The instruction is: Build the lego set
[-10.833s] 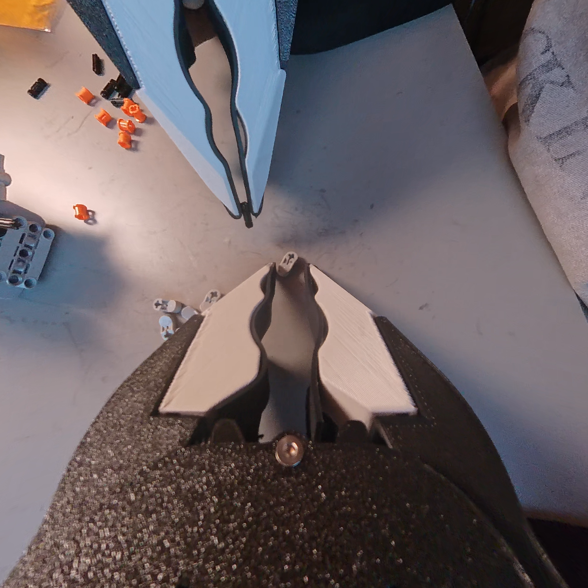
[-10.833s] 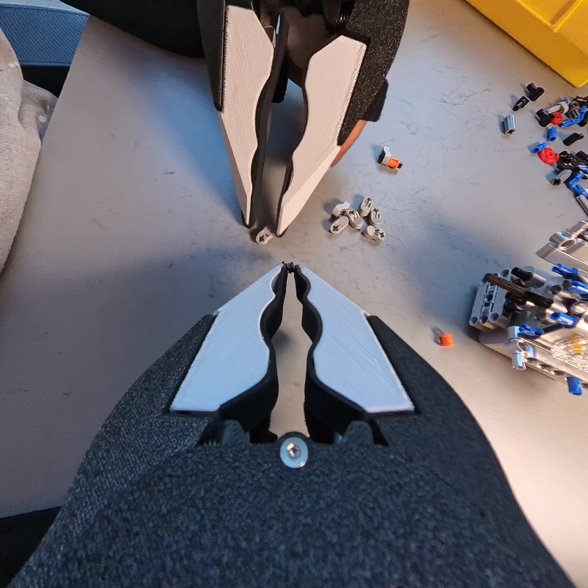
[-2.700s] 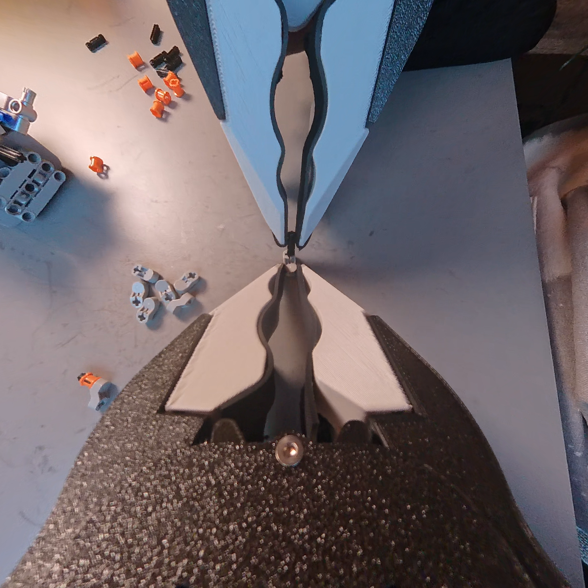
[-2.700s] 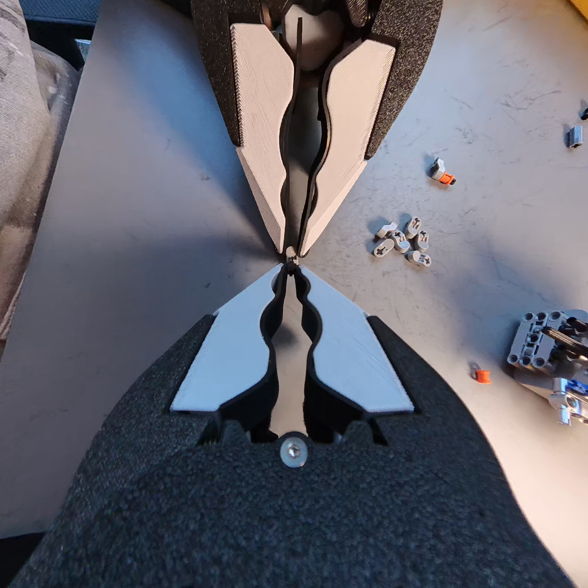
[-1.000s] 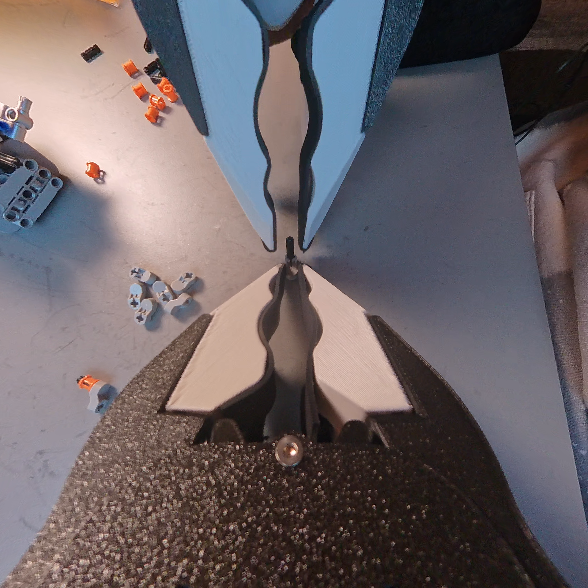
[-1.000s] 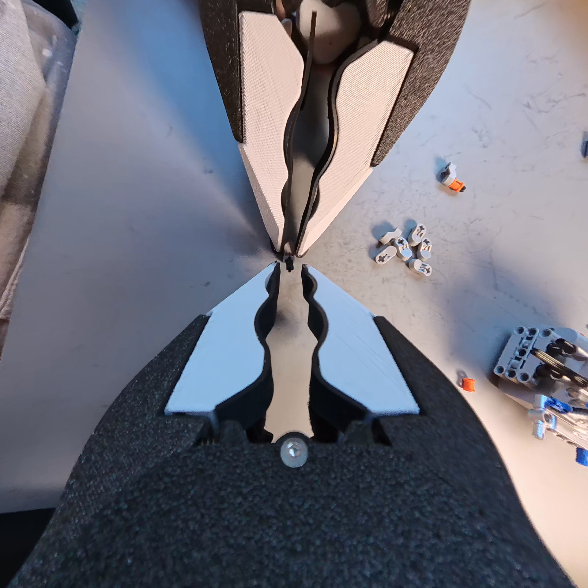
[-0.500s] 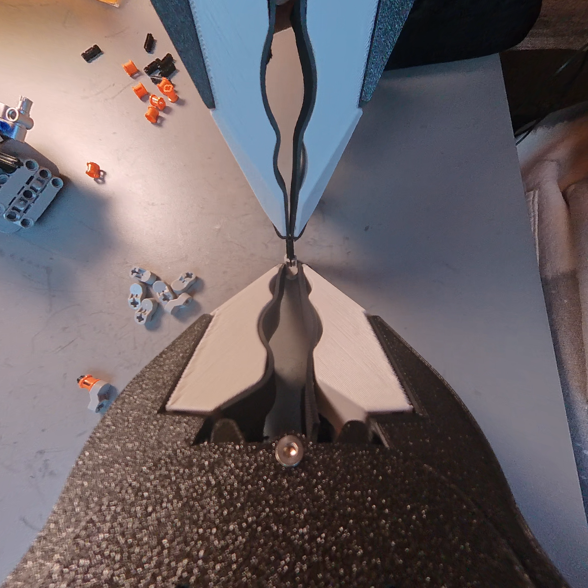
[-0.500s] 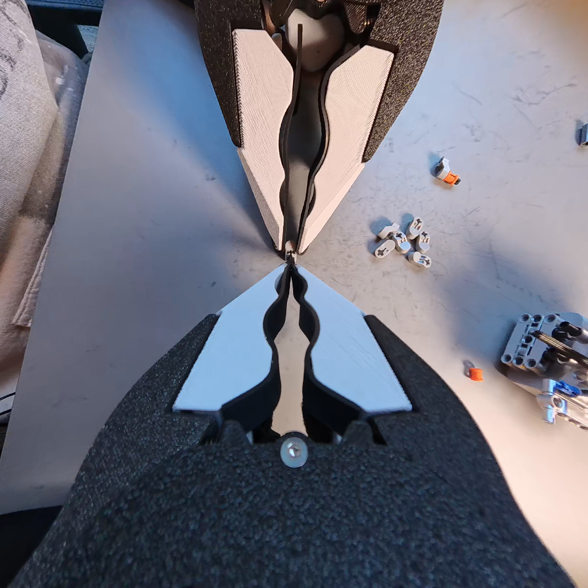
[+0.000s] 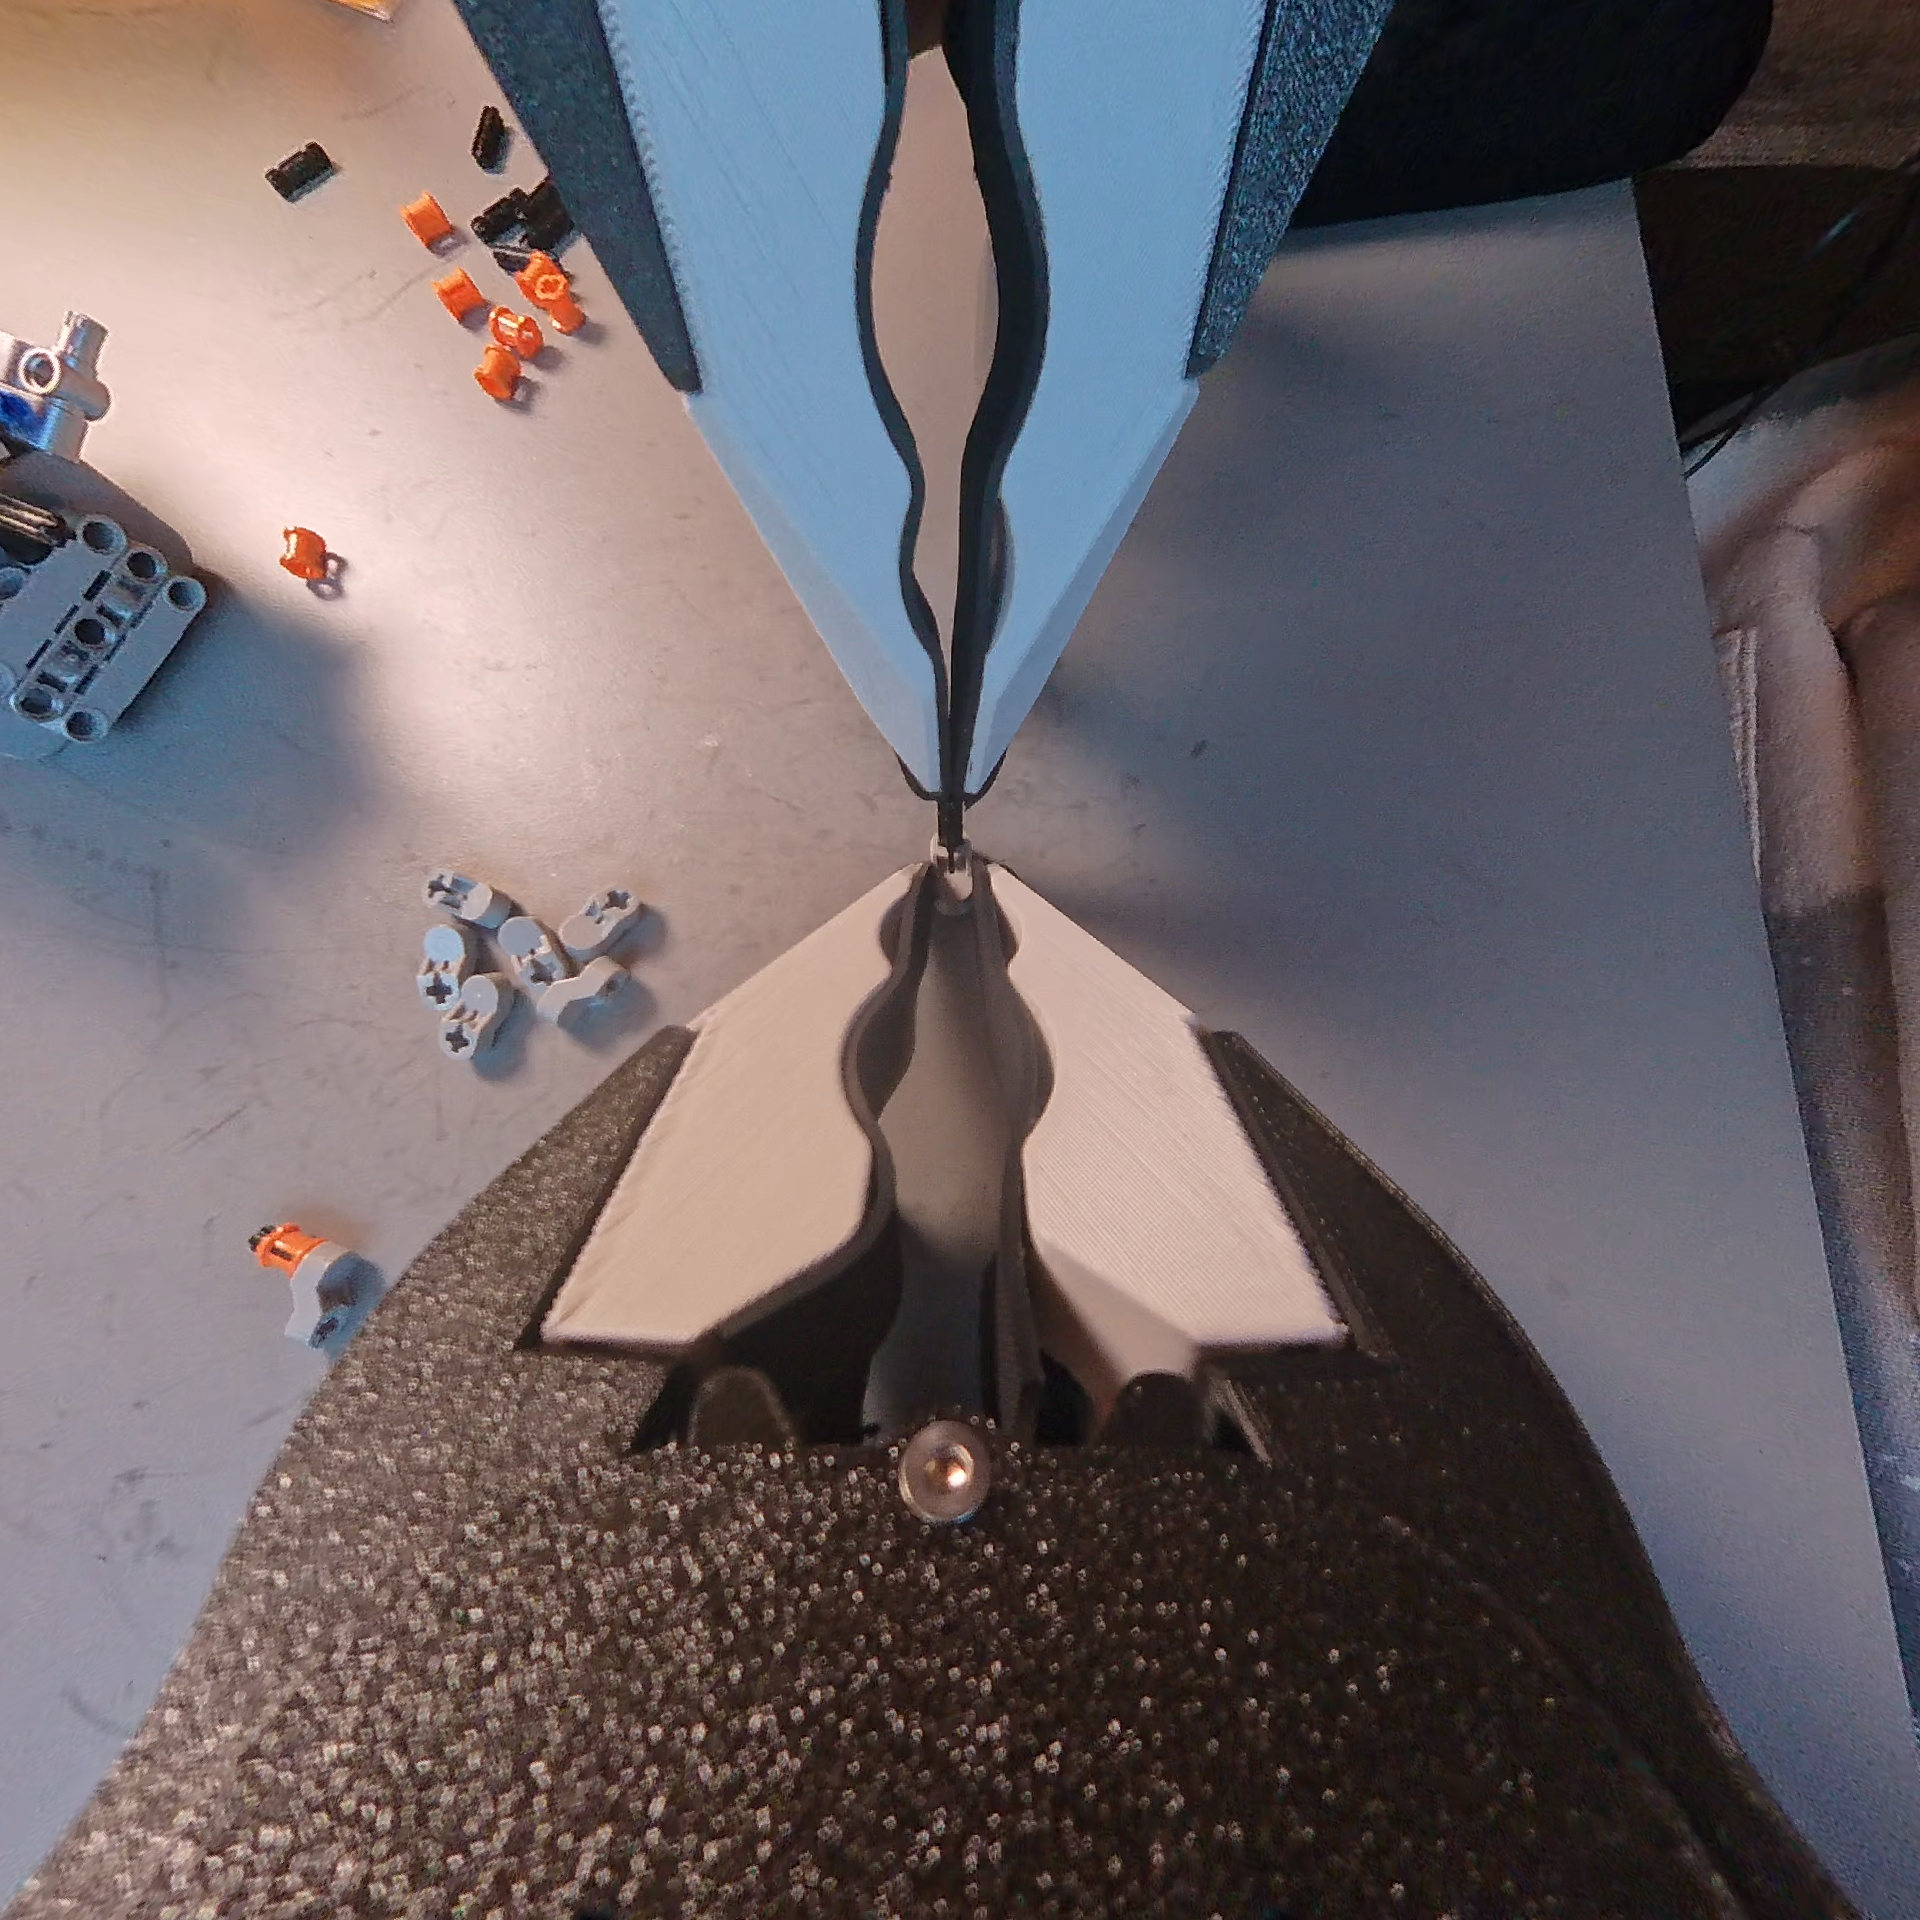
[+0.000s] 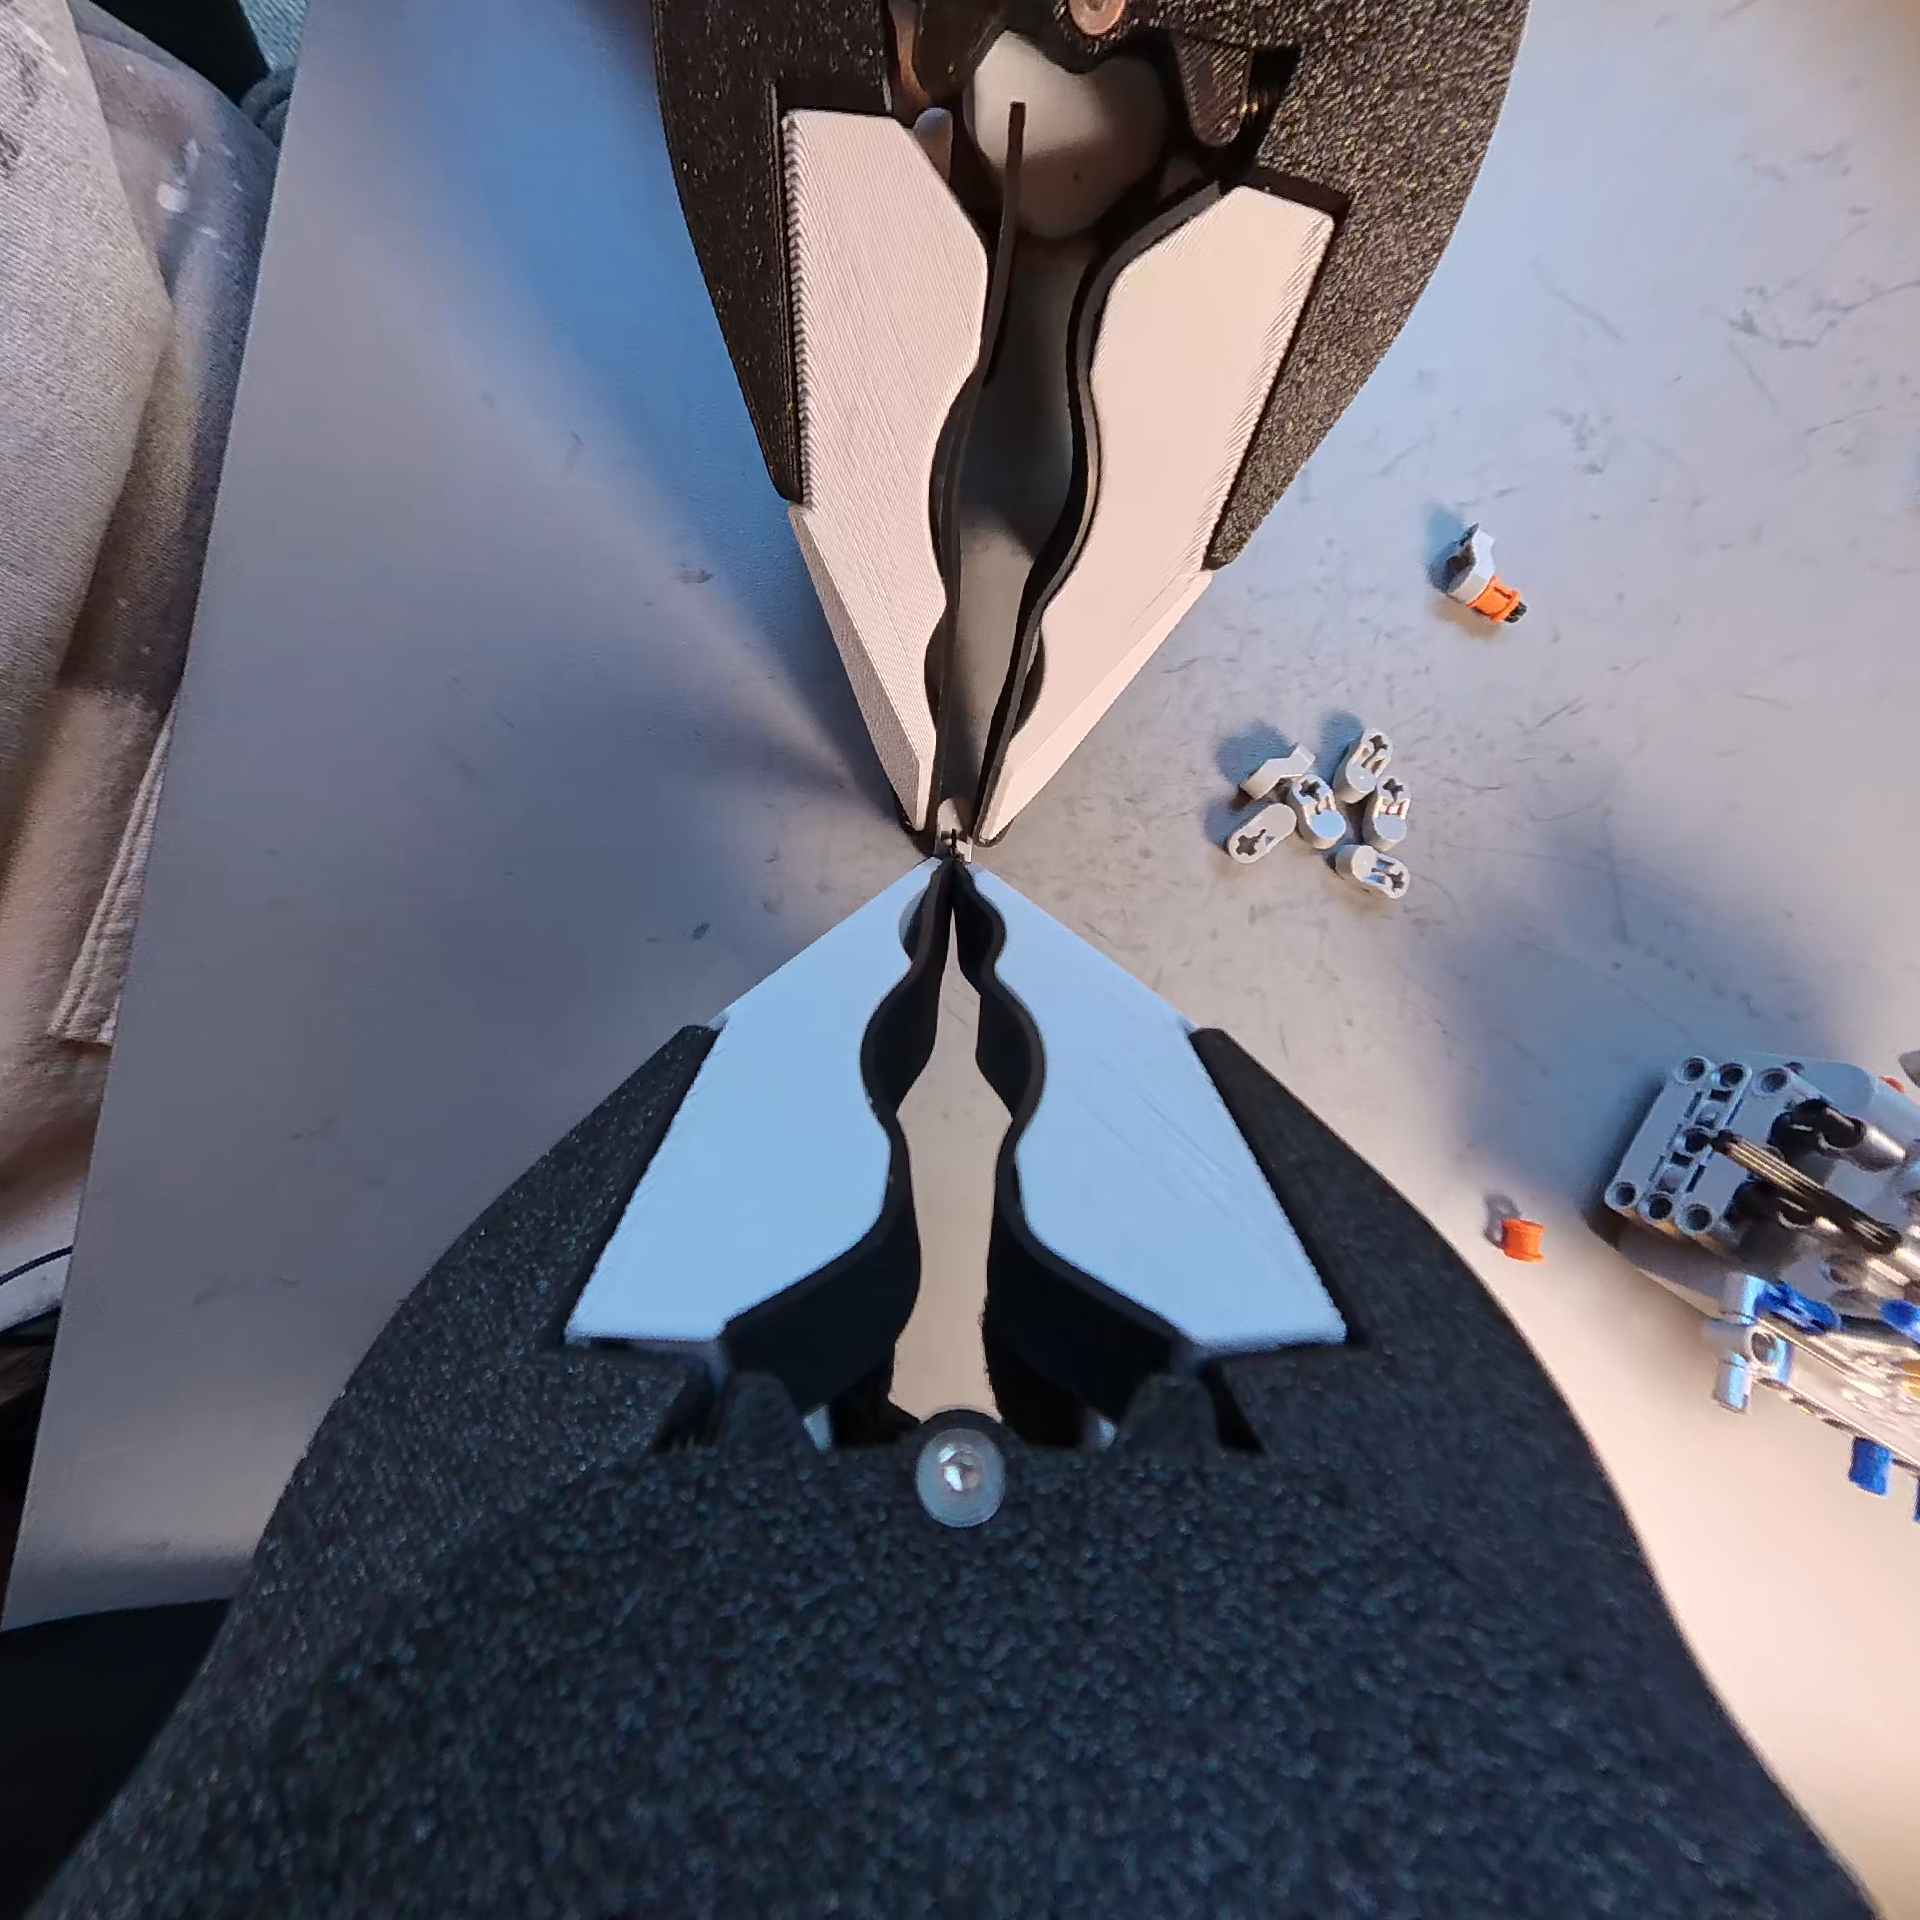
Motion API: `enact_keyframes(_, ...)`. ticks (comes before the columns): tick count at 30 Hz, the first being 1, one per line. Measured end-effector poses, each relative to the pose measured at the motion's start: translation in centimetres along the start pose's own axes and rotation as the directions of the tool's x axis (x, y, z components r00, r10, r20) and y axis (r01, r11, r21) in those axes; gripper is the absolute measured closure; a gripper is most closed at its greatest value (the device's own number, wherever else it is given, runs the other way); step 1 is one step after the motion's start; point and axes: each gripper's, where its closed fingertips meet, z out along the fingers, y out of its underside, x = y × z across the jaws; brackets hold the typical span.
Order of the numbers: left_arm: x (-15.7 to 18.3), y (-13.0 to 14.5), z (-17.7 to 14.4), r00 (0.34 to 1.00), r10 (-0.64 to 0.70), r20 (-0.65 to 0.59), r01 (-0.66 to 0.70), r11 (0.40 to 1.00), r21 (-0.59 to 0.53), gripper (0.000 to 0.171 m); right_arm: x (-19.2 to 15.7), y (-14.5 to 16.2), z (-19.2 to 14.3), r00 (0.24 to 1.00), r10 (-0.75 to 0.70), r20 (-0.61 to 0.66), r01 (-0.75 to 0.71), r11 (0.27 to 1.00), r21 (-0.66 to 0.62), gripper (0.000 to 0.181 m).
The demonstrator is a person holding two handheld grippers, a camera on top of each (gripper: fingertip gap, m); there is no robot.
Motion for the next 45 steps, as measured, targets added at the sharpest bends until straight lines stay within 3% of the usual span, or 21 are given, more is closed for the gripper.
enact_keyframes(5,-0.1,0.0,-0.1,1.000,-0.002,-0.003,0.002,1.000,0.002,0.167,0.2,0.0,-0.1,0.999,0.003,-0.033,-0.002,0.999,0.037,0.181)
enact_keyframes(9,-0.6,-0.7,-1.4,0.994,-0.095,-0.046,0.098,0.992,0.079,0.167,0.8,-1.2,-1.4,0.986,-0.053,-0.157,0.080,0.982,0.171,0.158)
enact_keyframes(13,-0.4,-2.3,-3.4,0.933,-0.265,-0.246,0.315,0.928,0.196,0.167,1.7,-2.5,-2.3,0.890,-0.200,-0.410,0.300,0.934,0.196,0.147)
enact_keyframes(17,0.1,-4.1,-4.8,0.826,-0.355,-0.437,0.491,0.835,0.249,0.167,1.5,-4.4,-3.0,0.819,-0.253,-0.515,0.412,0.884,0.222,0.146)
enact_keyframes(21,0.7,-4.7,-5.2,0.759,-0.380,-0.528,0.564,0.789,0.244,0.167,1.3,-4.9,-3.5,0.805,-0.261,-0.533,0.436,0.869,0.233,0.153)
enact_keyframes(30,1.2,-5.2,-5.6,0.682,-0.396,-0.615,0.632,0.742,0.223,0.167,0.8,-5.1,-3.7,0.822,-0.235,-0.519,0.419,0.866,0.271,0.161)
enact_keyframes(45,1.2,-5.7,-6.2,0.640,-0.394,-0.659,0.676,0.698,0.238,0.167,0.7,-5.5,-4.2,0.849,-0.159,-0.505,0.364,0.867,0.340,0.164)
